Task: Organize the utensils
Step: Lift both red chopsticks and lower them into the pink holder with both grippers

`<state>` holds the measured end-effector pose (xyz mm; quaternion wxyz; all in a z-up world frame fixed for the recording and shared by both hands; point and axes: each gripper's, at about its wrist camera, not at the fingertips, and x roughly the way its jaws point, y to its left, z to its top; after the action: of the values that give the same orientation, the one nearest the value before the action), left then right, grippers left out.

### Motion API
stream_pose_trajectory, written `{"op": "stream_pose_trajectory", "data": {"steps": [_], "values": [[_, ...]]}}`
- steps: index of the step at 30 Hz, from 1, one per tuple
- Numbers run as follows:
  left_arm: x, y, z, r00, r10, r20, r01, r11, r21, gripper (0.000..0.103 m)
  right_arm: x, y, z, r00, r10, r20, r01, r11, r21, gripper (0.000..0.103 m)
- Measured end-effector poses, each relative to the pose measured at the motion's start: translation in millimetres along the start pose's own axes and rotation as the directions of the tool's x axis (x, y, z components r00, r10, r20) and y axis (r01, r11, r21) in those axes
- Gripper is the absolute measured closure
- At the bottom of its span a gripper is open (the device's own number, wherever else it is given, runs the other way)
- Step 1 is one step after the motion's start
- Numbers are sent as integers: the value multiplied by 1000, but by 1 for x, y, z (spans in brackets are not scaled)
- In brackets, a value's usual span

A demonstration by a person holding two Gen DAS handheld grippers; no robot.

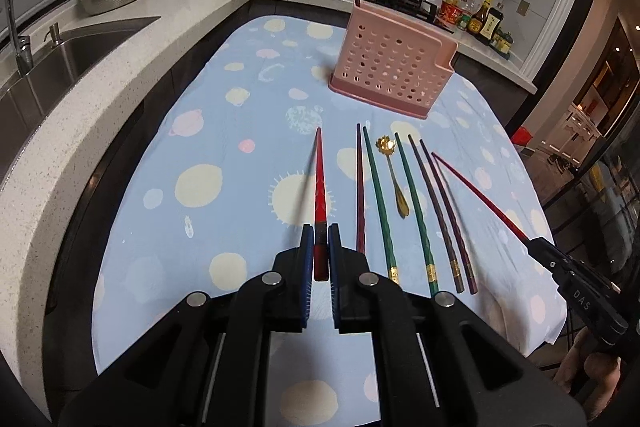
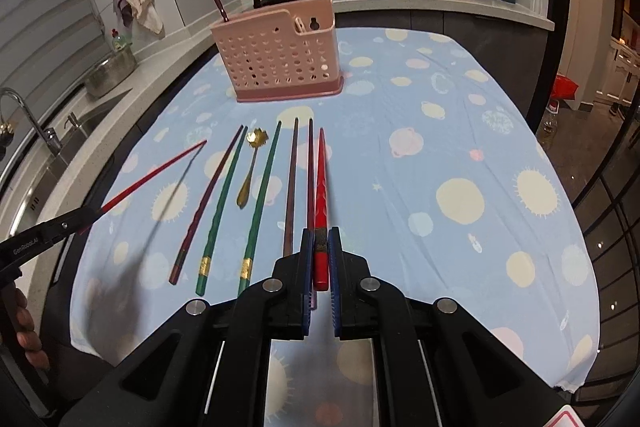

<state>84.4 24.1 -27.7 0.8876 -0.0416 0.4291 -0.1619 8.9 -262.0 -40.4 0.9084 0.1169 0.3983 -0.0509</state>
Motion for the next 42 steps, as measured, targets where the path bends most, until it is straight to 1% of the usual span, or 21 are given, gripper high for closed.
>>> {"op": "stream_pose_trajectory", "data": {"steps": [6, 12, 23, 33, 38, 42], "values": [[-25, -2, 26, 997, -15, 77, 16, 1000, -5, 96, -26, 3, 34, 995, 19, 100, -20, 1000, 10, 96], [-32, -3, 52, 991, -22, 131, 23, 1000, -10, 96, -33, 2, 63, 987, 39, 158, -44, 999, 31, 96], [-26, -15, 95, 979, -22, 201, 20, 1000, 9, 96, -33, -1, 100, 972, 32, 231, -41, 998, 36, 96], [-21, -25, 135, 967, -21, 253, 12, 999, 37, 96, -30, 0, 129, 961, 44, 271, -54, 998, 27, 96], [-22, -34, 153, 961, -40, 274, 26, 998, 54, 96, -30, 2, 146, 954, 62, 293, -71, 997, 19, 96], [-29, -46, 171, 951, -70, 302, 47, 995, 82, 96, -34, 1, 165, 943, 81, 322, -91, 996, 18, 96]]}}
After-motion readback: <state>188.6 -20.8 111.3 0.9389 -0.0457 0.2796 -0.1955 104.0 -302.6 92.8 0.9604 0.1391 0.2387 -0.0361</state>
